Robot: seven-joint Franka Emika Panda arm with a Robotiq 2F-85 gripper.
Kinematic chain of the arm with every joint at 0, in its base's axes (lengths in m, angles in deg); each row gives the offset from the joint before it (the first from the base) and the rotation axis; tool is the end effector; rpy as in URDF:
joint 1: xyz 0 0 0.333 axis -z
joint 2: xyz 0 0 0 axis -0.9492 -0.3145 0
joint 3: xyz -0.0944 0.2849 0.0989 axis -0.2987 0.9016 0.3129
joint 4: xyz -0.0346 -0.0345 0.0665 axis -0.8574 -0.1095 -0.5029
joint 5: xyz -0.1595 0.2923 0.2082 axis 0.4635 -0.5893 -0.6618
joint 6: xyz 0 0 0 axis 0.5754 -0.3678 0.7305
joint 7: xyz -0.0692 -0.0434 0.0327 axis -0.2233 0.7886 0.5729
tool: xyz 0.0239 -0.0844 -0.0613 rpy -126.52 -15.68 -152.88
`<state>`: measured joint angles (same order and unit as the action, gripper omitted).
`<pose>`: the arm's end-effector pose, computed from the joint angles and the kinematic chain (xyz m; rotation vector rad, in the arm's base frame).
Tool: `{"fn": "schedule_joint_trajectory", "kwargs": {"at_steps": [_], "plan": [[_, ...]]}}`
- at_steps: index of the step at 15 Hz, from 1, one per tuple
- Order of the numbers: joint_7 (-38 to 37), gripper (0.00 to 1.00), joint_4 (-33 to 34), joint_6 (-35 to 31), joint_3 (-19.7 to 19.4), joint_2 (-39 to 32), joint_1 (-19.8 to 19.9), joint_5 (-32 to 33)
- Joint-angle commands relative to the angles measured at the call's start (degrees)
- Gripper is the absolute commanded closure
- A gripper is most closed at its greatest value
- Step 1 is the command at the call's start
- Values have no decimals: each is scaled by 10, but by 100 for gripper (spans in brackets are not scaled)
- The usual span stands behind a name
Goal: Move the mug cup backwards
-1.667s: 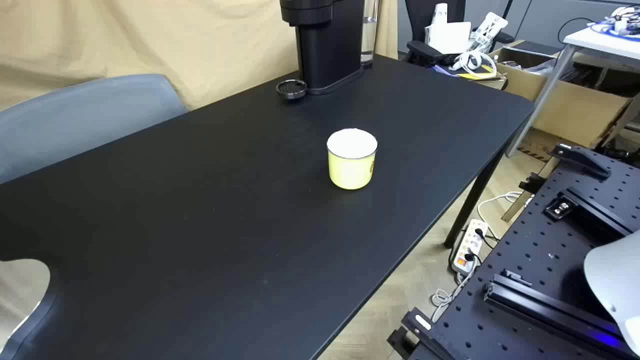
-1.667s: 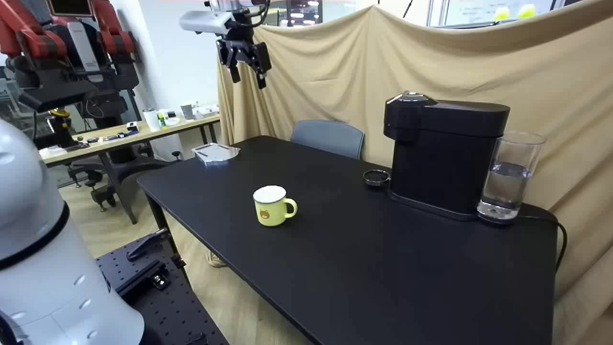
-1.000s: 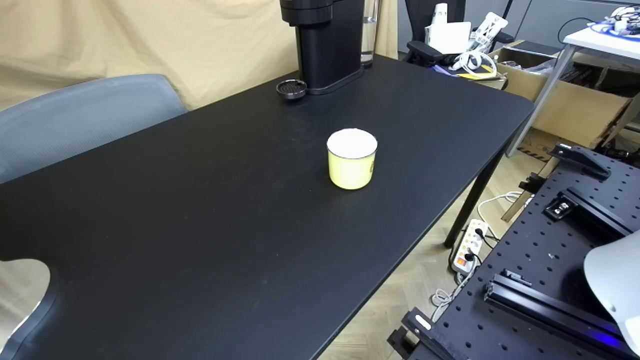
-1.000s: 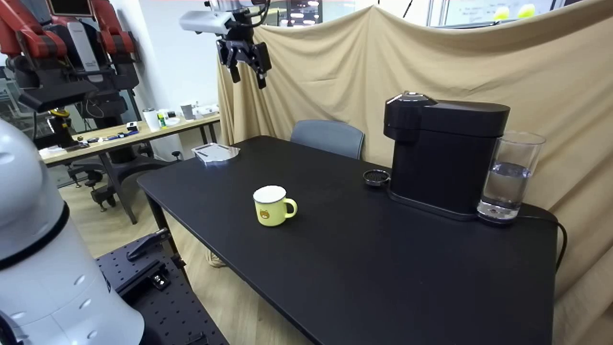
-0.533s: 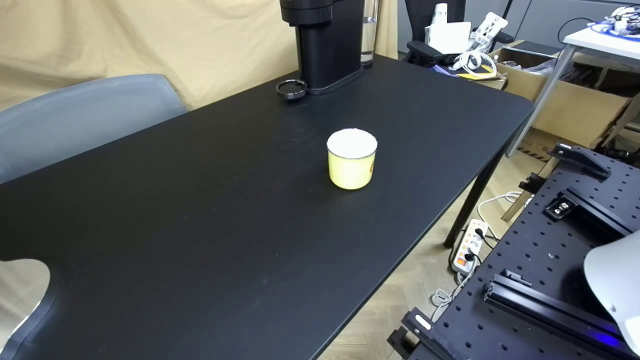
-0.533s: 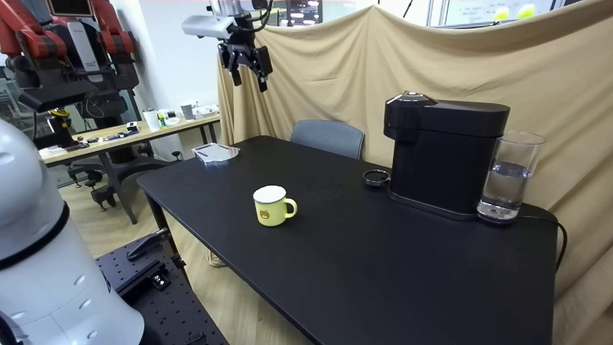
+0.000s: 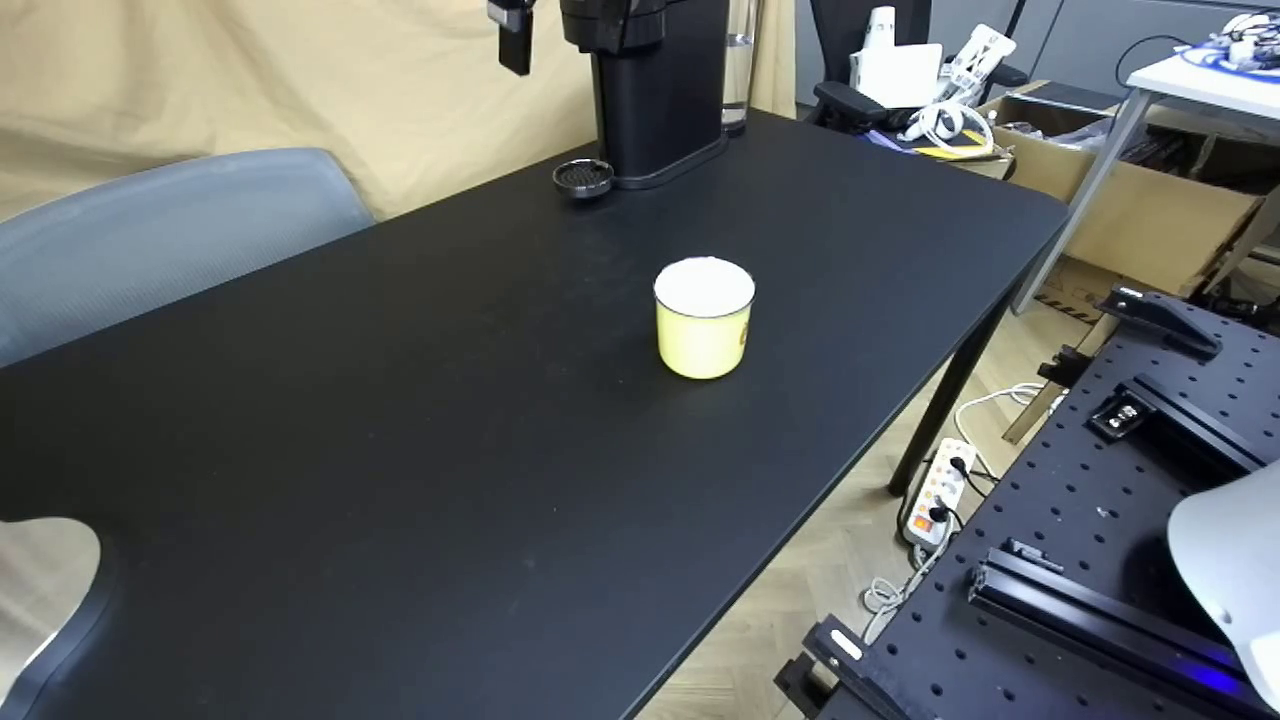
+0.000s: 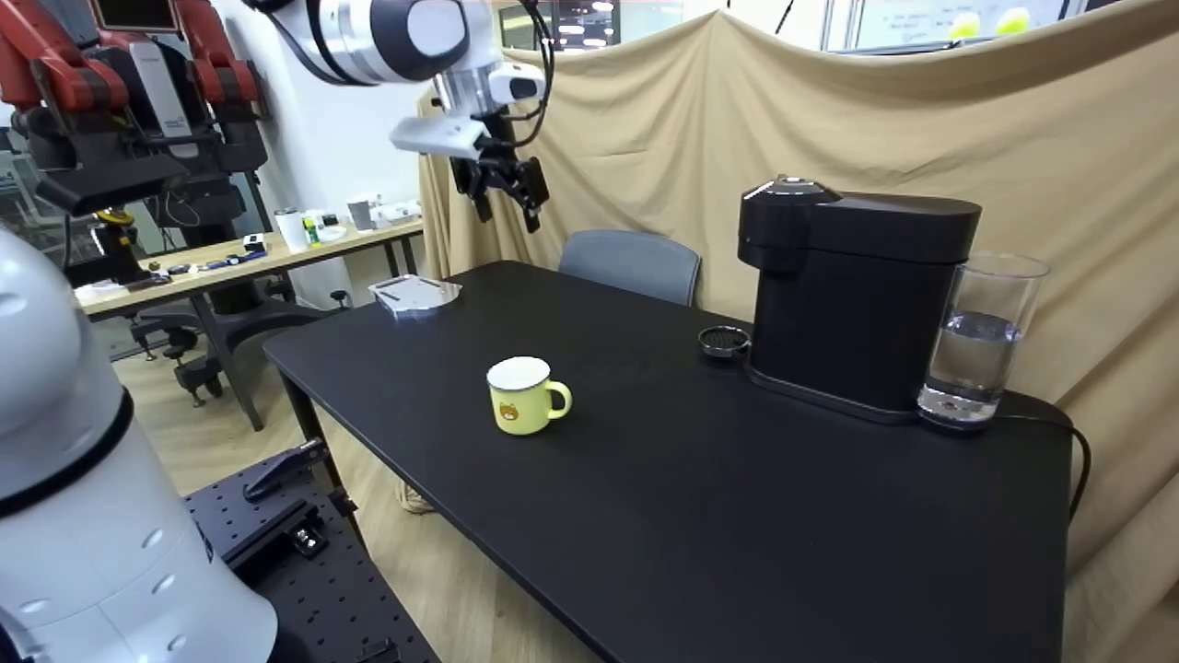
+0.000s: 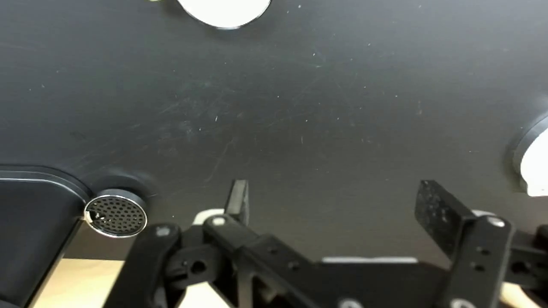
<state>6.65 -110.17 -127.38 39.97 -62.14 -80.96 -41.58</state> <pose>0.4711 0.1457 0.4012 -2.9964 -0.2962 -0.4234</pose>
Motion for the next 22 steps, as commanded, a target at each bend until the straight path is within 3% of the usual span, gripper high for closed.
{"fn": "schedule_joint_trajectory", "kwargs": {"at_steps": [1, 8, 18, 22], "plan": [[-46, 0, -14, -77, 15, -41, 9, 54], [-30, 0, -15, -79, 11, -64, 2, 51], [-43, 0, -7, -96, 6, -193, -2, 80], [-46, 0, -19, -93, 11, -197, -6, 62]]}}
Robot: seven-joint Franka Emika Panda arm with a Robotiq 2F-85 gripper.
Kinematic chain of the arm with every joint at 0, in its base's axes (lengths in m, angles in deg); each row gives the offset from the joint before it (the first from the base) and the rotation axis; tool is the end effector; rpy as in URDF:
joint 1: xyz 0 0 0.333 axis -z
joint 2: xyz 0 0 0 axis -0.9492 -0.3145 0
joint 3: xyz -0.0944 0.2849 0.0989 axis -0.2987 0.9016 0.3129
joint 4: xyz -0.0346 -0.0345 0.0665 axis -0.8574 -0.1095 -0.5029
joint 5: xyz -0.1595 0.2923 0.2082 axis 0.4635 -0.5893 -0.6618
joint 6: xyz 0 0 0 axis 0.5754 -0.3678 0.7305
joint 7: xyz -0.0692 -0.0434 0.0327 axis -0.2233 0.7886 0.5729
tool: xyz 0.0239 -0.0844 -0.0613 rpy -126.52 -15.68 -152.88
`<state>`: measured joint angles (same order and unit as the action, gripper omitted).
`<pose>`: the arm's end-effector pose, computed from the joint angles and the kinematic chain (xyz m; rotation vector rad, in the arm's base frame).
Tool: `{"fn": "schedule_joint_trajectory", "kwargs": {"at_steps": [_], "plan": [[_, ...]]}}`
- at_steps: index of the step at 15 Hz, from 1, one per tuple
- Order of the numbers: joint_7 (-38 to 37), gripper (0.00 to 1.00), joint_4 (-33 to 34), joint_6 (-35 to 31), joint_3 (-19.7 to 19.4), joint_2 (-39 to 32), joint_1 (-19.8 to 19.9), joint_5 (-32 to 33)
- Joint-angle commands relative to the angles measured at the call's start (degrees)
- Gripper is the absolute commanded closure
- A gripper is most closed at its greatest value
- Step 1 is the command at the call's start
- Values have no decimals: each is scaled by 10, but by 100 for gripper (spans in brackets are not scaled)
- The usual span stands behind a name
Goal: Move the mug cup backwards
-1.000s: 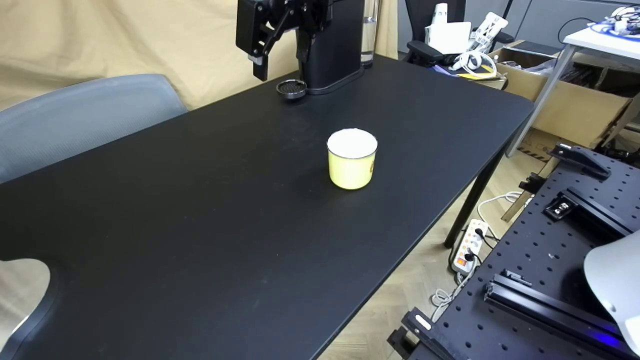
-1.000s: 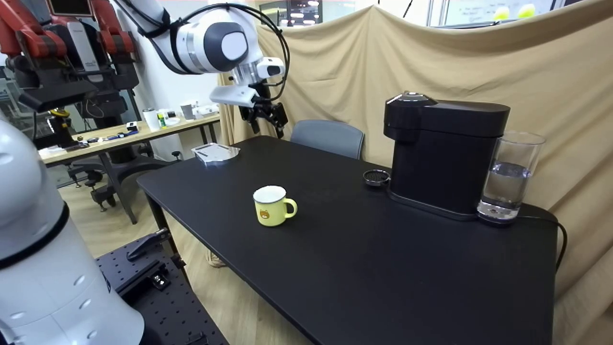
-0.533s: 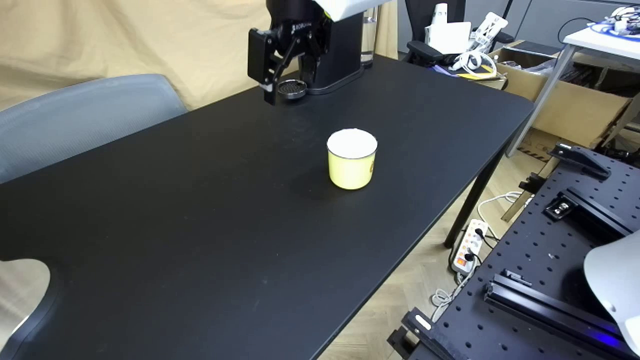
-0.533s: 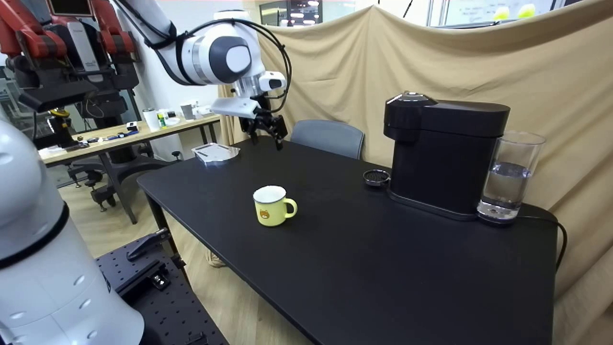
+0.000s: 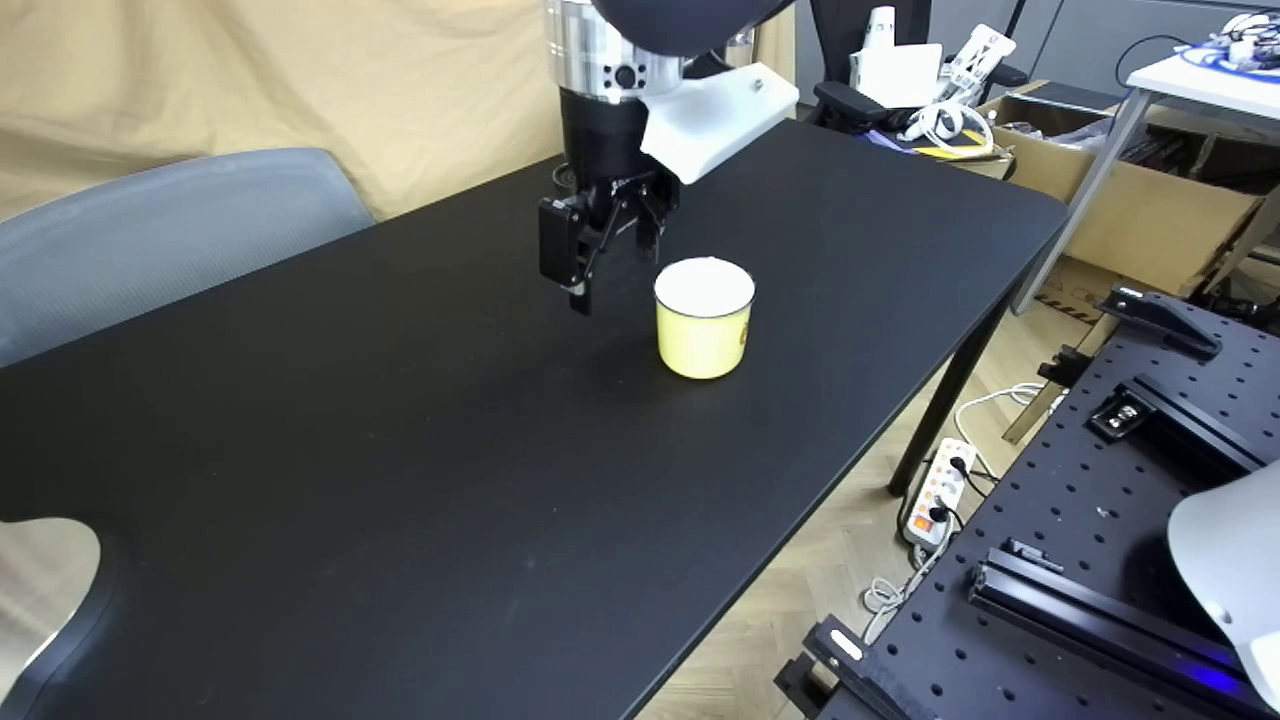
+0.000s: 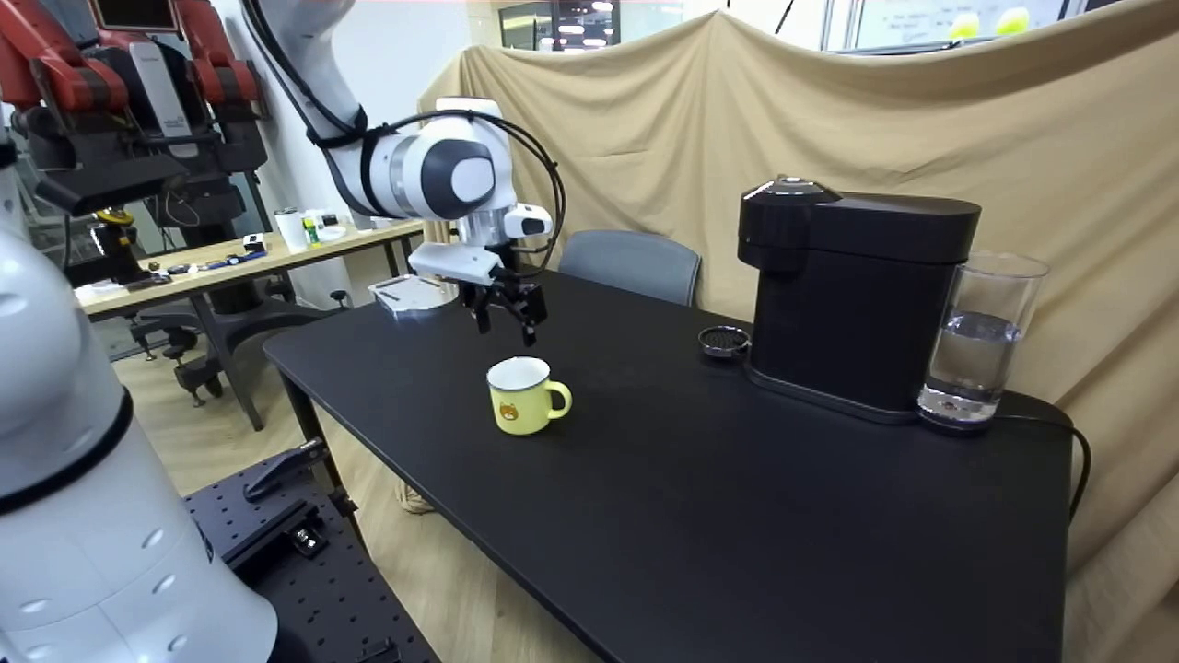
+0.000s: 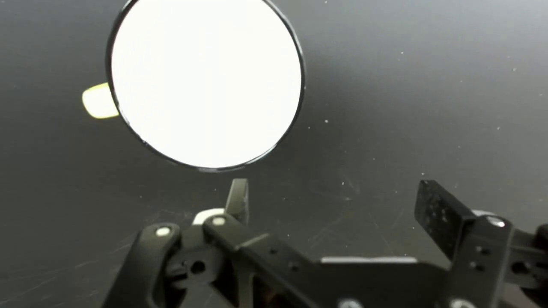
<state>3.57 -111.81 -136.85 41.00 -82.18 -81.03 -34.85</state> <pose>0.4676 0.1571 0.2347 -3.0728 -0.3787 -0.1160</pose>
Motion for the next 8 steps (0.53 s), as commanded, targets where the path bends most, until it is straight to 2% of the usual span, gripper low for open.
{"fn": "schedule_joint_trajectory", "kwargs": {"at_steps": [1, 8], "plan": [[-16, 0, -8, 4, 2, 11, -7, -9], [-35, 0, -55, 13, 6, 58, -17, -7]]}}
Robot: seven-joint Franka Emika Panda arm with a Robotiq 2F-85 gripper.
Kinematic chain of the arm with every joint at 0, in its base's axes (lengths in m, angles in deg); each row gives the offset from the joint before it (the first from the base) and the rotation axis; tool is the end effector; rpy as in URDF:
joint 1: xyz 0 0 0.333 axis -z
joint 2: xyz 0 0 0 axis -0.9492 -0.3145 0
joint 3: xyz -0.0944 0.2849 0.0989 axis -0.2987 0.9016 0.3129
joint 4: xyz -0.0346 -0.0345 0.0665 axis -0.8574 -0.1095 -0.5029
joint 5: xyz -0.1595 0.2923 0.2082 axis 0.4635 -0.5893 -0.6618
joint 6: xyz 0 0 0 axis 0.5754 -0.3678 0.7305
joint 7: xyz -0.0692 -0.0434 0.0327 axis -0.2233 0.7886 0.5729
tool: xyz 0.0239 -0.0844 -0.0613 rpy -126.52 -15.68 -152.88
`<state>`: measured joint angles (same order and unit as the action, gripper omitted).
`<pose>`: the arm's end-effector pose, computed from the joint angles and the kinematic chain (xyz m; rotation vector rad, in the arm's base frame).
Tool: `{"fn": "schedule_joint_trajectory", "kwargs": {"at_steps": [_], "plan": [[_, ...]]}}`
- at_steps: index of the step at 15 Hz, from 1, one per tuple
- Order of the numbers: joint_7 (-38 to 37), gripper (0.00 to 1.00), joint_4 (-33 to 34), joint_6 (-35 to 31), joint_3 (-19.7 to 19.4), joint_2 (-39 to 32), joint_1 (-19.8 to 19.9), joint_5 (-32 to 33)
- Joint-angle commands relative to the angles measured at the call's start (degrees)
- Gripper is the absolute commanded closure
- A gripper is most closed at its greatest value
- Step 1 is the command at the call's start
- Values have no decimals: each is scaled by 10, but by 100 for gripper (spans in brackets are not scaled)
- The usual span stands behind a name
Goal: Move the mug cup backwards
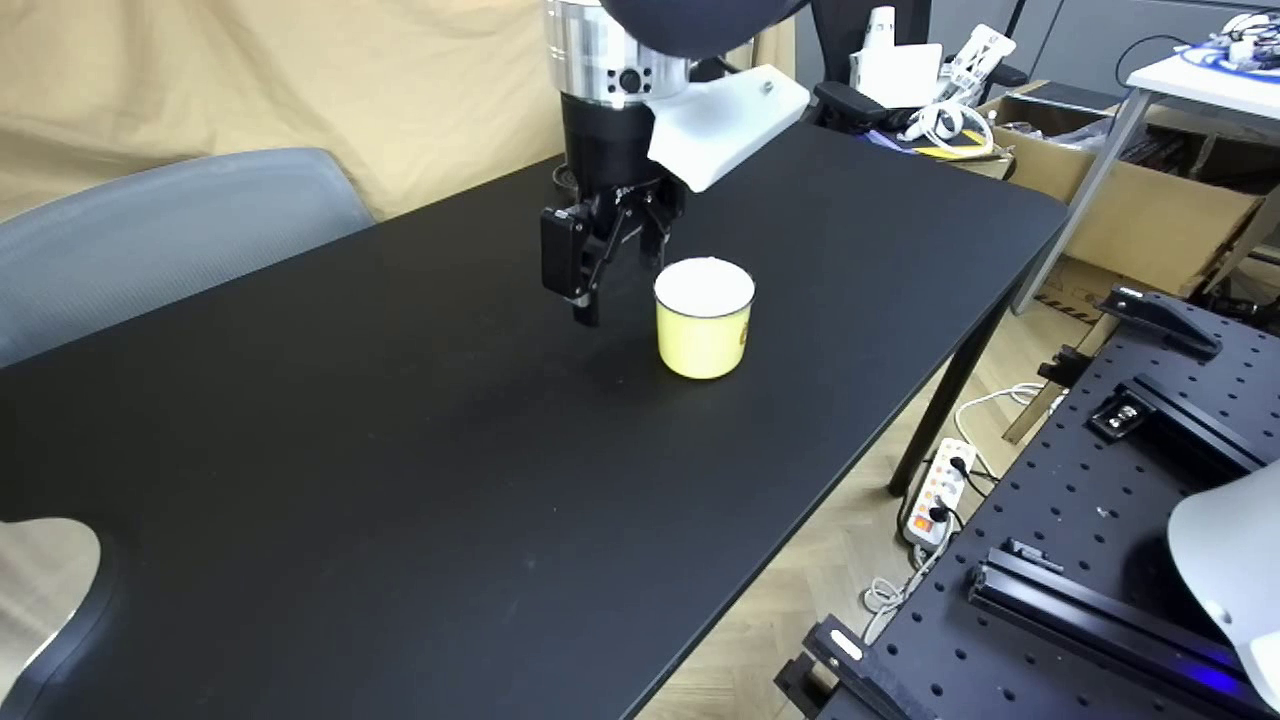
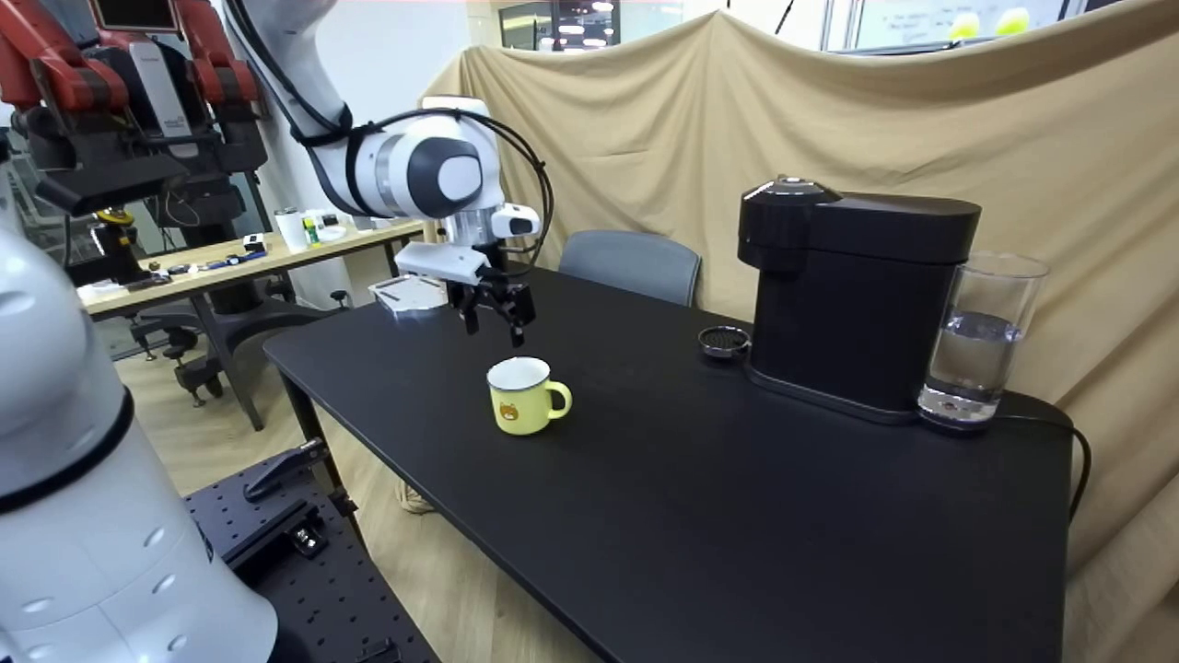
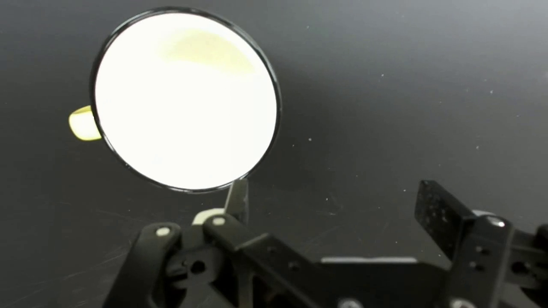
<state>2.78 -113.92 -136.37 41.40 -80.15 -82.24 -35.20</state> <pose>0.4518 0.1657 0.2379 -3.0737 -0.3944 -0.0999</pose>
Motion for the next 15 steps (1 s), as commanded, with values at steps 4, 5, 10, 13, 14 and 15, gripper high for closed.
{"fn": "schedule_joint_trajectory", "kwargs": {"at_steps": [4, 5, 10, 13, 14, 15], "plan": [[-51, 0, -83, 2, 0, 78, -3, -8], [-50, 0, -91, 0, 1, 81, 0, -16], [-38, 0, -92, -10, -1, 50, 4, -27], [-37, 0, -81, -20, -5, 39, 5, -18], [-34, 0, -78, -20, -7, 35, 6, -17], [-32, 0, -75, -23, -8, 32, 7, -16]]}}
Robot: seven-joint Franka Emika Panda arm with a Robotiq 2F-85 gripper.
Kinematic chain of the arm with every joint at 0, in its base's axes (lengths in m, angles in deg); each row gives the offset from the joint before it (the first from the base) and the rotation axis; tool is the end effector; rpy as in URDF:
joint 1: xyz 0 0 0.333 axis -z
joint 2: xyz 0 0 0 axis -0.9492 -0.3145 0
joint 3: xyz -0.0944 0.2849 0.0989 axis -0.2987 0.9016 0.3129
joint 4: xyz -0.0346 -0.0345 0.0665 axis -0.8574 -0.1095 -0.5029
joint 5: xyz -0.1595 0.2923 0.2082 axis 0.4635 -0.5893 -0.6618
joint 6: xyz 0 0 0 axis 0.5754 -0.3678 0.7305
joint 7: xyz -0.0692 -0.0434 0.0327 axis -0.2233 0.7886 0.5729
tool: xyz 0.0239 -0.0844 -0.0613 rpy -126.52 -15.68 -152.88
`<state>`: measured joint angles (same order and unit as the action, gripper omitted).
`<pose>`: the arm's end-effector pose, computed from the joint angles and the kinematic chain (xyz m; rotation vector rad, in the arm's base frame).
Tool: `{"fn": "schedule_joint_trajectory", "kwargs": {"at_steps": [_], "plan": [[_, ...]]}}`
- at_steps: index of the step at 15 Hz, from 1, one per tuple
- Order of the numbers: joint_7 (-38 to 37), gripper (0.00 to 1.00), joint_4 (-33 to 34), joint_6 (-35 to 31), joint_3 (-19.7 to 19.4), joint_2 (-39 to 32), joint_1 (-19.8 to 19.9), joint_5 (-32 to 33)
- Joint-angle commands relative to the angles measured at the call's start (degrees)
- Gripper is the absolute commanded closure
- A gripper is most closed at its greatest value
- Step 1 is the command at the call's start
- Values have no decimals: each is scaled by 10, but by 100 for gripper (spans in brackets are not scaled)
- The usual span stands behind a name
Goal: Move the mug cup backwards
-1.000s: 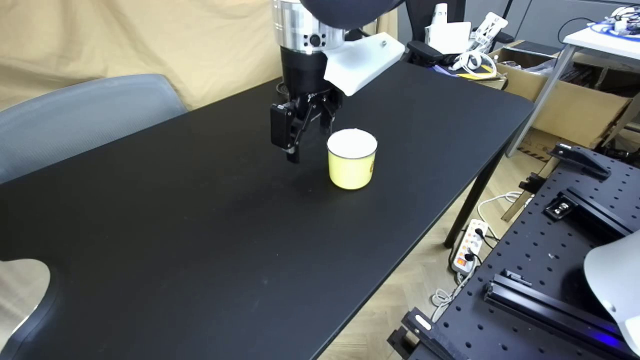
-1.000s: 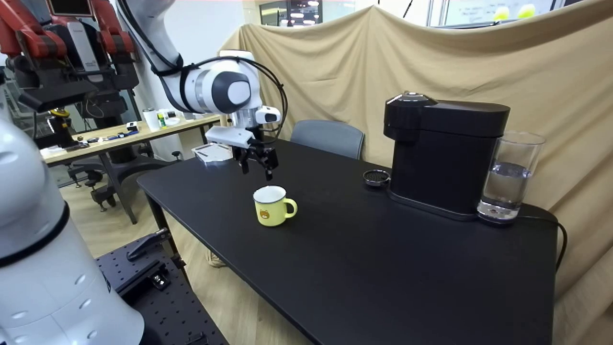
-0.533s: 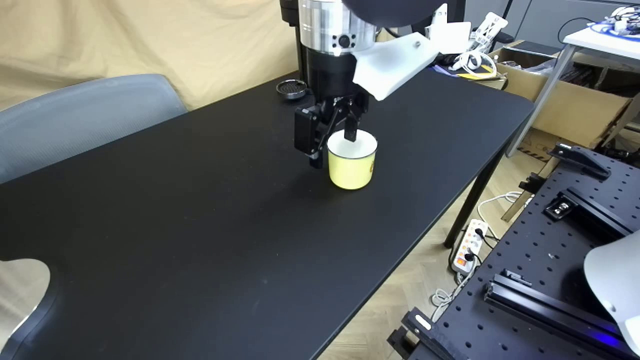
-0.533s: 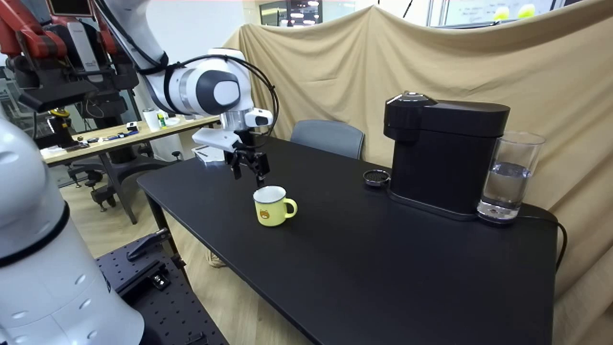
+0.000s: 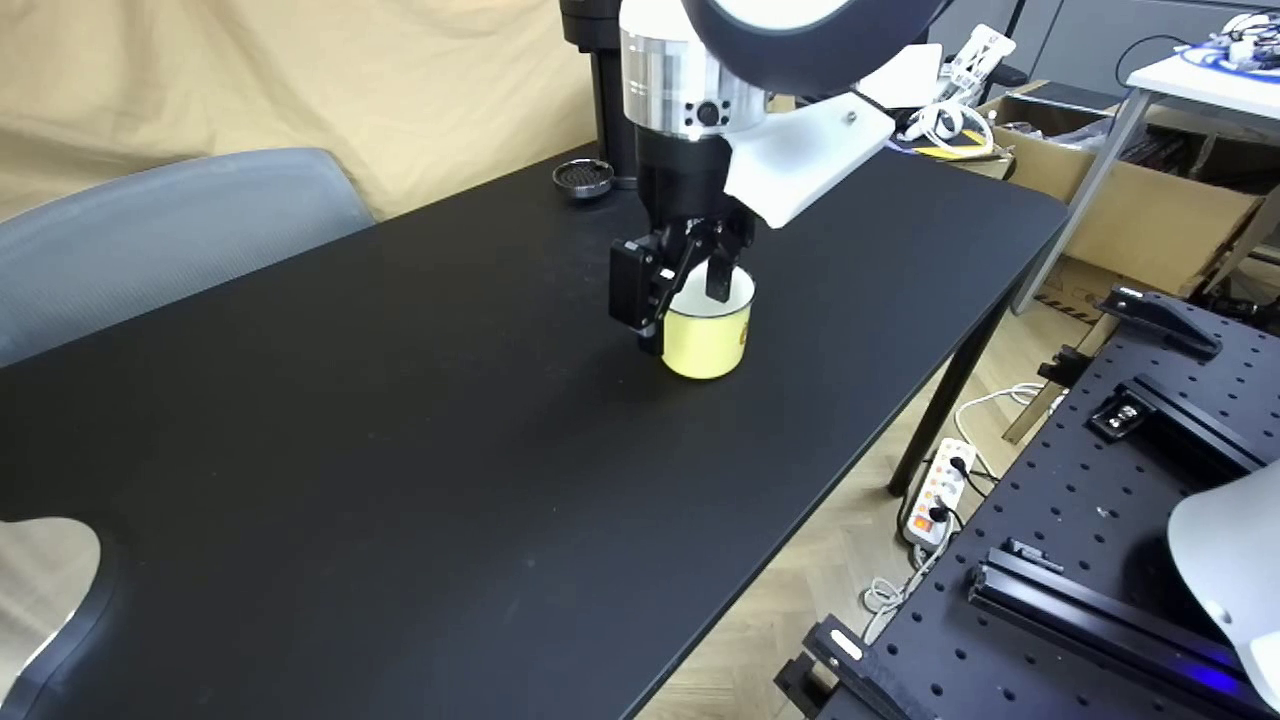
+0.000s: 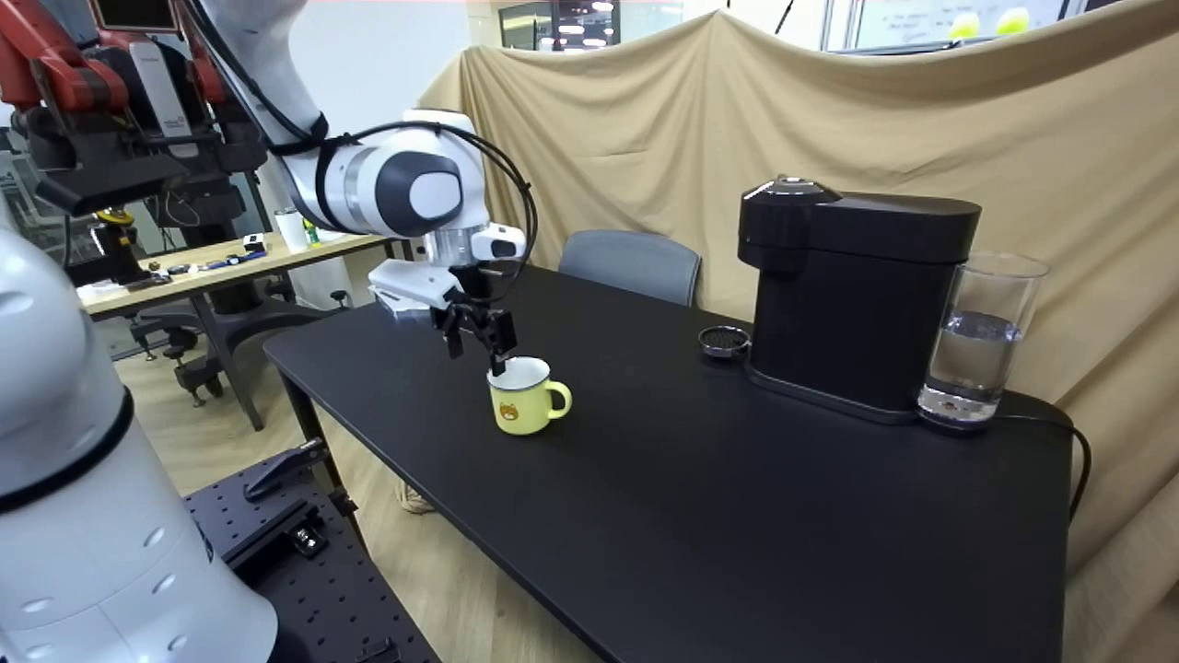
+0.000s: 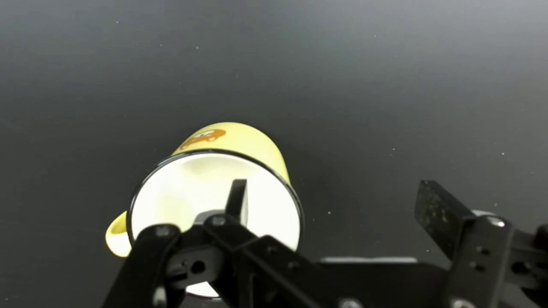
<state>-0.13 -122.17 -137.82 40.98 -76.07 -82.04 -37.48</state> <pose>0.4080 0.1428 0.2233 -3.0969 -0.2471 -0.0238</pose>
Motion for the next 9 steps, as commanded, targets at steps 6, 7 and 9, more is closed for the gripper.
{"fn": "schedule_joint_trajectory", "kwargs": {"at_steps": [6, 7, 9], "plan": [[41, 11, 20, -11, -10, -45, 20, -3], [43, 28, 23, -11, -12, -49, 21, 0], [51, 40, 29, -10, -12, -56, 25, -1]]}}
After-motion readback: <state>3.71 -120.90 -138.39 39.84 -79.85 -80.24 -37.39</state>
